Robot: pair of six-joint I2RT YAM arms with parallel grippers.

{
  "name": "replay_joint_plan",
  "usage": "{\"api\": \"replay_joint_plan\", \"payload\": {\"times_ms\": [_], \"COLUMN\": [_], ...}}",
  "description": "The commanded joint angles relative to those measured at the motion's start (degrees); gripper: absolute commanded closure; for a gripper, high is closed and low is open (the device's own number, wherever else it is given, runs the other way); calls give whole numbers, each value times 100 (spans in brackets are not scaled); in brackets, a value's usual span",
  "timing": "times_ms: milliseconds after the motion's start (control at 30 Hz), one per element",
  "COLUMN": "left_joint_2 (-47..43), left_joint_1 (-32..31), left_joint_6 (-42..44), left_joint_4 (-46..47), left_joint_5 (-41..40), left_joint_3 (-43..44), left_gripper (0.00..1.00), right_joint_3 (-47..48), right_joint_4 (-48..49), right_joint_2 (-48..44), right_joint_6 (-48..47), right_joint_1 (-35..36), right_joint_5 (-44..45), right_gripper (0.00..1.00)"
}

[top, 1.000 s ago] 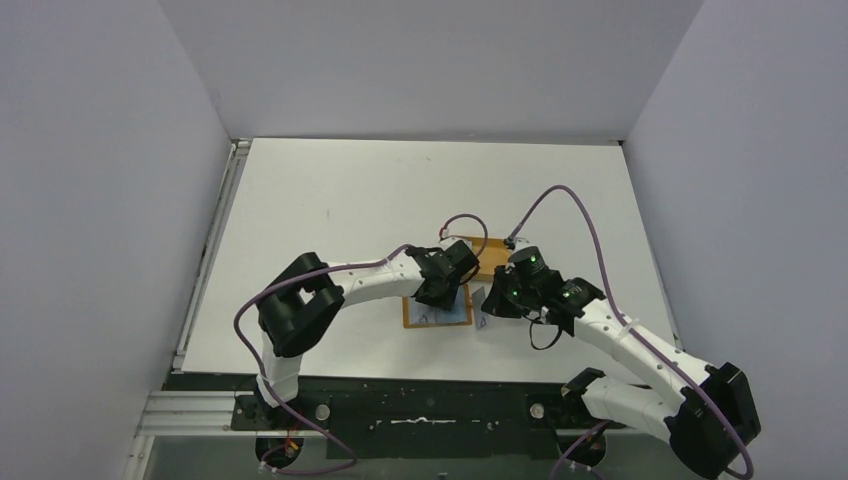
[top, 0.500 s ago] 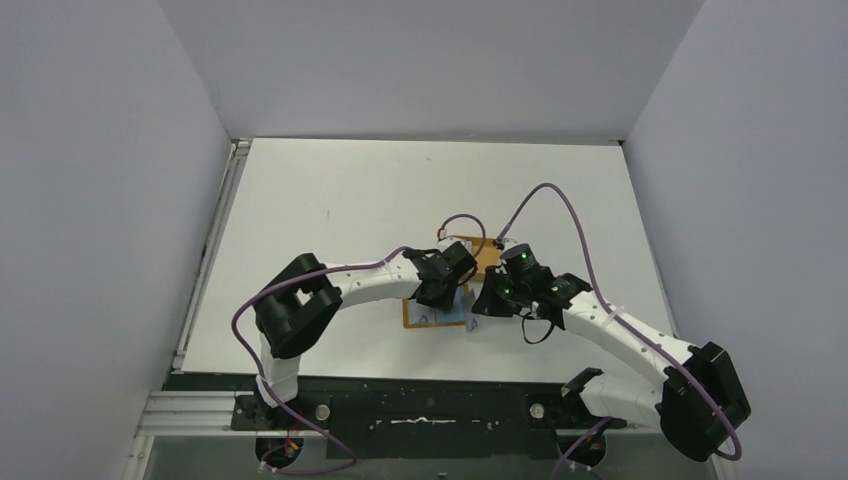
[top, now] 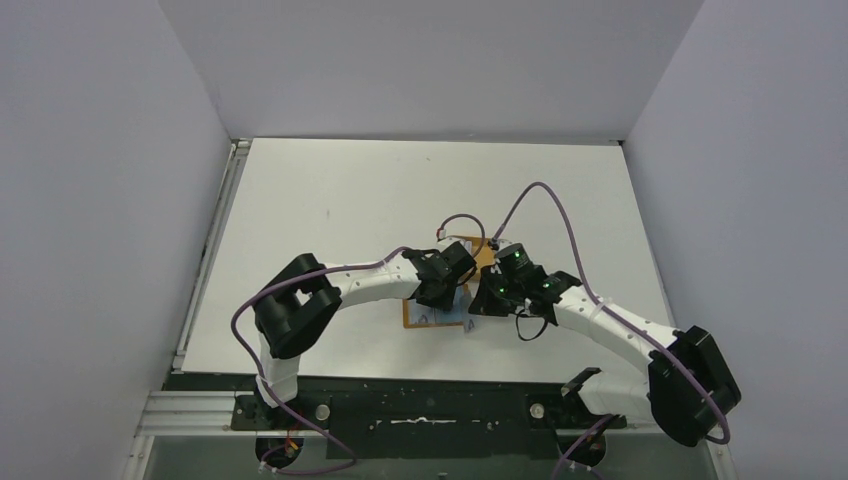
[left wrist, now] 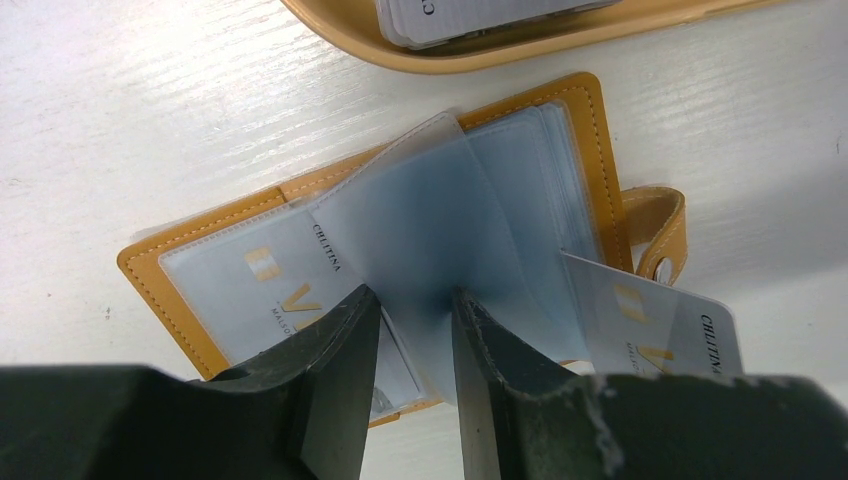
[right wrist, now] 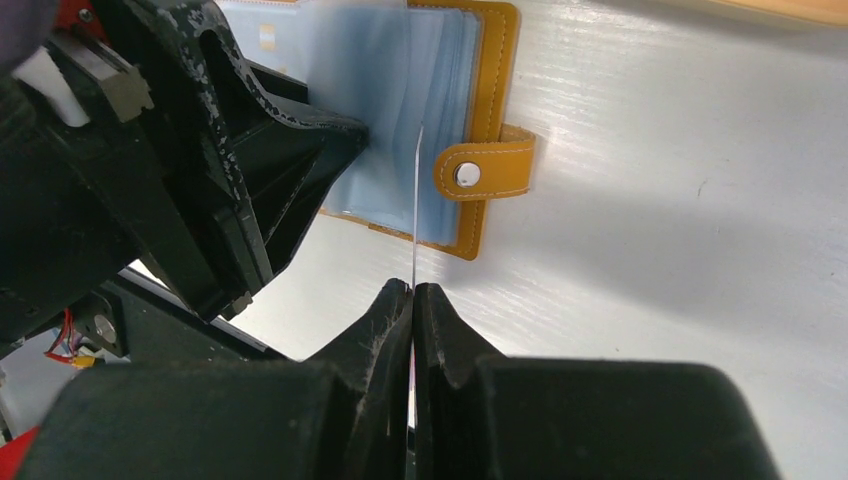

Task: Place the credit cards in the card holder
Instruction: Turn over the card slot in the card holder.

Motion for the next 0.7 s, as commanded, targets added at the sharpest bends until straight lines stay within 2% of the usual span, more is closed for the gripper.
{"api": "replay_joint_plan", "payload": {"times_ms": [0, 233, 667], "left_joint_2": [134, 125, 43], "left_joint_1": [31, 32, 87], "left_joint_6": [-30, -69, -188], "left_joint_4": [-210, -220, -90], "left_joint_5": [33, 33, 156], "left_joint_3": [-221, -242, -373], "left_gripper": [71, 74, 78], "right_joint_3": [-19, 76, -290], "right_joint_4": [288, 123, 850], "right_joint_2": [-52, -572, -103], "right_joint_6": [50, 19, 456], "right_joint_1": [37, 37, -83], "right_joint_5": [83, 266, -208], "right_gripper": [100, 100, 100]}}
